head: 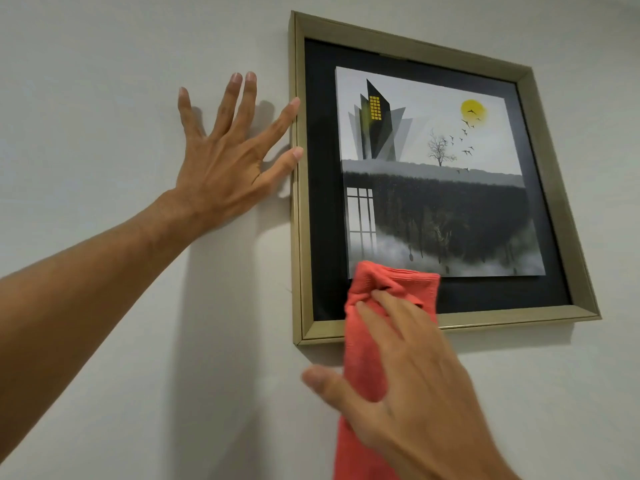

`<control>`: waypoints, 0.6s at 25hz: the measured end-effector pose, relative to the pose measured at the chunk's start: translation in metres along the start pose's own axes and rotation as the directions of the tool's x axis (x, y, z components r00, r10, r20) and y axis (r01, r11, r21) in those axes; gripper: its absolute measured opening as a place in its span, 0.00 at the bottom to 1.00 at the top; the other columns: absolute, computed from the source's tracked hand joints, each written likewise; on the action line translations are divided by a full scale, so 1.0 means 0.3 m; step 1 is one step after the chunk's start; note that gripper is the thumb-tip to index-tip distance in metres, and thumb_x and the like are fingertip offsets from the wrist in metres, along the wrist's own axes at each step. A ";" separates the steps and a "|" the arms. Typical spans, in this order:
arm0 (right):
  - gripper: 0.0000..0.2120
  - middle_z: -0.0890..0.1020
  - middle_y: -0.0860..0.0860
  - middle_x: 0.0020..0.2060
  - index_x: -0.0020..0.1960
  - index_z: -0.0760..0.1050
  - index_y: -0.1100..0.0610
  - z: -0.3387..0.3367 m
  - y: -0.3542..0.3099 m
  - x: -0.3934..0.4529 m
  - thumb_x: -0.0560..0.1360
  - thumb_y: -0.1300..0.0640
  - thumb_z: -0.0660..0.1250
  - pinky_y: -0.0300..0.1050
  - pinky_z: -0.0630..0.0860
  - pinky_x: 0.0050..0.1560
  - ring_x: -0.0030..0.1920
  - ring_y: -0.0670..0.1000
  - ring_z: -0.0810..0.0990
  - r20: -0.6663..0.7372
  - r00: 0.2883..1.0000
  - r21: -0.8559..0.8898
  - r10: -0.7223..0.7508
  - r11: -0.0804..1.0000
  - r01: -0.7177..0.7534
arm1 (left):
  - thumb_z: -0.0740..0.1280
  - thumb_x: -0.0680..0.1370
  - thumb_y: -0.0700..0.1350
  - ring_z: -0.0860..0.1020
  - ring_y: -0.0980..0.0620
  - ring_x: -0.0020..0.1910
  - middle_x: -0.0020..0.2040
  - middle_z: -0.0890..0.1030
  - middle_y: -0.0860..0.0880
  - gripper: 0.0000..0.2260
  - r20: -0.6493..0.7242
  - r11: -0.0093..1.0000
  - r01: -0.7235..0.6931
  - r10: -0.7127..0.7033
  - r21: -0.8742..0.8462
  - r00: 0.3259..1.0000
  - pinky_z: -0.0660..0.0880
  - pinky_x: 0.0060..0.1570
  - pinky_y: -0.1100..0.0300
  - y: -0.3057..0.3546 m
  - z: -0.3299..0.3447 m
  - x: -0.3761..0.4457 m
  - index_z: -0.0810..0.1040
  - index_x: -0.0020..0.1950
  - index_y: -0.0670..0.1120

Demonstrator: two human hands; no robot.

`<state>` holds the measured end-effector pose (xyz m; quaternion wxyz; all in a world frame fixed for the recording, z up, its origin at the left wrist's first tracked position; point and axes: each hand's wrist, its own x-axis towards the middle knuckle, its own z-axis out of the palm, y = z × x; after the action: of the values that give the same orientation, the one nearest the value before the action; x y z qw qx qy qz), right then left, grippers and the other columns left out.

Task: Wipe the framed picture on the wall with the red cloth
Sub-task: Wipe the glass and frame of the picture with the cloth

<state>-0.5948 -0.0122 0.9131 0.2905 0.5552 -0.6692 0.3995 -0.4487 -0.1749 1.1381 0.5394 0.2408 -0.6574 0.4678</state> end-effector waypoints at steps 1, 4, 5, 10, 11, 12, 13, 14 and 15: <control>0.62 0.49 0.39 0.82 0.81 0.52 0.44 0.018 -0.045 0.002 0.56 0.12 0.32 0.49 0.44 0.81 0.80 0.42 0.45 0.010 0.999 0.032 -0.053 0.998 0.053 | 0.41 0.79 0.69 0.41 0.42 0.85 0.85 0.41 0.42 0.32 0.001 1.000 -0.001 0.001 -0.001 1.000 0.41 0.75 0.23 0.000 -0.001 0.000 0.43 0.83 0.61; 0.54 0.57 0.41 0.80 0.79 0.59 0.46 0.037 -0.097 0.011 0.64 0.15 0.35 0.49 0.46 0.80 0.80 0.44 0.51 -0.015 0.990 0.129 -0.138 0.982 0.139 | 0.41 0.79 0.69 0.41 0.42 0.85 0.85 0.41 0.43 0.33 0.005 1.000 -0.005 0.005 -0.001 1.000 0.41 0.75 0.23 0.000 -0.005 -0.004 0.43 0.83 0.61; 0.45 0.65 0.38 0.76 0.75 0.64 0.44 0.029 -0.078 0.021 0.70 0.19 0.40 0.47 0.54 0.79 0.77 0.41 0.58 -0.052 0.987 0.167 -0.151 0.973 0.158 | 0.41 0.79 0.69 0.41 0.43 0.85 0.85 0.41 0.43 0.33 0.007 1.000 -0.006 0.006 -0.001 1.000 0.41 0.75 0.23 0.001 -0.008 -0.005 0.43 0.83 0.61; 0.13 0.77 0.41 0.56 0.61 0.76 0.47 -0.037 0.041 0.148 0.78 0.54 0.71 0.42 0.80 0.58 0.51 0.40 0.79 -0.246 0.950 0.238 -0.192 0.938 0.252 | 0.42 0.79 0.69 0.42 0.42 0.85 0.85 0.42 0.41 0.33 -0.003 1.000 -0.009 0.009 0.010 1.000 0.42 0.75 0.24 0.000 -0.010 -0.011 0.44 0.83 0.61; 0.16 0.76 0.42 0.56 0.61 0.75 0.47 -0.042 0.046 0.174 0.75 0.54 0.74 0.41 0.81 0.57 0.48 0.40 0.79 -0.255 0.946 0.210 -0.202 0.943 0.258 | 0.42 0.79 0.69 0.43 0.42 0.85 0.85 0.42 0.41 0.33 -0.010 1.000 -0.013 0.013 0.010 1.000 0.42 0.75 0.24 -0.002 -0.010 -0.013 0.45 0.83 0.60; 0.20 0.76 0.42 0.57 0.62 0.75 0.47 -0.043 0.046 0.194 0.73 0.52 0.76 0.40 0.80 0.57 0.47 0.39 0.78 -0.247 0.944 0.172 -0.218 0.949 0.265 | 0.43 0.80 0.69 0.44 0.42 0.85 0.85 0.43 0.40 0.33 -0.018 1.000 -0.020 0.020 0.015 1.000 0.43 0.76 0.24 -0.002 -0.011 -0.016 0.46 0.83 0.60; 0.23 0.77 0.43 0.57 0.64 0.74 0.47 -0.042 0.045 0.208 0.72 0.49 0.76 0.39 0.79 0.58 0.48 0.40 0.77 -0.230 0.943 0.121 -0.240 0.954 0.273 | 0.43 0.80 0.69 0.45 0.42 0.85 0.85 0.45 0.40 0.33 -0.028 0.999 -0.028 0.029 0.023 0.999 0.44 0.76 0.25 -0.001 -0.014 -0.020 0.47 0.83 0.59; 0.25 0.79 0.43 0.58 0.66 0.74 0.46 -0.040 0.044 0.218 0.72 0.47 0.76 0.39 0.77 0.58 0.51 0.42 0.77 -0.217 0.940 0.063 -0.264 0.957 0.283 | 0.44 0.80 0.69 0.46 0.43 0.85 0.85 0.46 0.40 0.33 -0.036 0.999 -0.038 0.039 0.031 0.999 0.45 0.77 0.26 0.002 -0.020 -0.026 0.49 0.83 0.59; 0.25 0.80 0.44 0.57 0.66 0.74 0.46 -0.041 0.039 0.222 0.72 0.46 0.76 0.40 0.75 0.57 0.54 0.44 0.78 -0.210 0.936 0.005 -0.283 0.957 0.291 | 0.45 0.81 0.69 0.47 0.43 0.85 0.85 0.48 0.40 0.32 -0.041 0.998 -0.048 0.050 0.035 0.998 0.46 0.78 0.27 0.005 -0.029 -0.036 0.51 0.83 0.58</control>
<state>-0.6213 -0.0350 0.9722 0.4038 0.6072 -0.5398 0.4205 -0.4425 -0.1687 1.1273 0.5374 0.2238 -0.6436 0.4968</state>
